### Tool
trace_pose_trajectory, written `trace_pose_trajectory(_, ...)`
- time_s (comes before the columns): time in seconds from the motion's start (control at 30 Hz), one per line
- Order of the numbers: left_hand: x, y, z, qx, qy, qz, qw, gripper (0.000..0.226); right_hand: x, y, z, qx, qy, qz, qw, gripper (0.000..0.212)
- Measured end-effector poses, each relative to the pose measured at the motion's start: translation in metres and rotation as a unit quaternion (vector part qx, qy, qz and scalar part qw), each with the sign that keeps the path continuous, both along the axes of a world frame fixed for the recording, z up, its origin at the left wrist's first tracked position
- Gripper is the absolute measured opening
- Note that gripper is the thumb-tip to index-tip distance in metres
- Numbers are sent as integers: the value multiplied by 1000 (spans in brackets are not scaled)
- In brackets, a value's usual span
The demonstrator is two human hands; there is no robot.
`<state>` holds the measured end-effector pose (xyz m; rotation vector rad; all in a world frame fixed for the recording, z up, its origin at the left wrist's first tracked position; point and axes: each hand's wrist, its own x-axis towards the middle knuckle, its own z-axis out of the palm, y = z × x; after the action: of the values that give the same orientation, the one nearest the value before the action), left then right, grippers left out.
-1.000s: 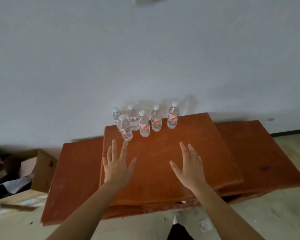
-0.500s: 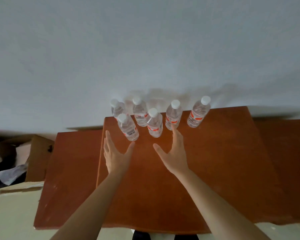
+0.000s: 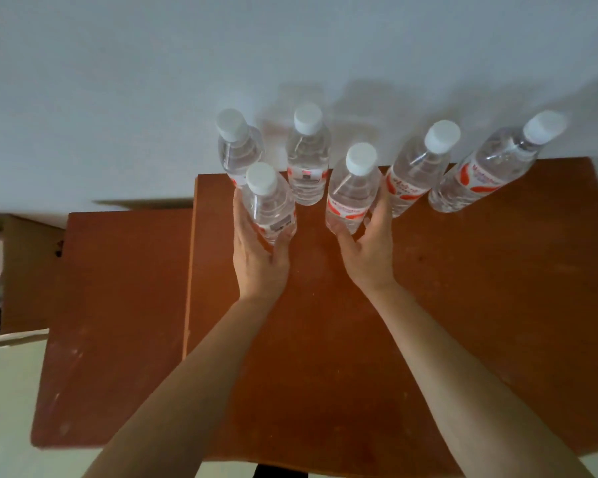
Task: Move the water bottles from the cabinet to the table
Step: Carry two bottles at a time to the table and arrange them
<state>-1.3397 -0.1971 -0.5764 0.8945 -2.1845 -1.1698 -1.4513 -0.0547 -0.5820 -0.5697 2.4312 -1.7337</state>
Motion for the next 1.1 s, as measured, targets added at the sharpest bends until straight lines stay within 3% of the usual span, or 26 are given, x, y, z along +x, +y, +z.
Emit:
trace_pose_trajectory(0.4,46,30,11,-13,-20,17,1000,105,49,31,8,36,13,-8,999,87)
trace_pose_trajectory(0.5,33,29,15,20,-35,32,999,99,42,21,19,16,-5,11,1000,87)
trace_pose_trajectory(0.6,42,31,30,8,-73,7,997,91,50,34,26,82,6,35,996,78)
trace_pose_trajectory(0.7,75,31,59,-37,-153,-33,987,84,71,63,49,197,82,70,975,68)
trace_pose_trajectory(0.83,126,24,107,-101,-246,-40,963,93,91,100,92,291,154,132,935,81)
trace_pose_trajectory(0.97,151,13,187,-228,-275,19,934,101,76,94,161,283,242,170,913,87)
trace_pose_trajectory(1.1,186,23,262,-350,-332,113,869,103,68,70,233,248,344,179,888,85)
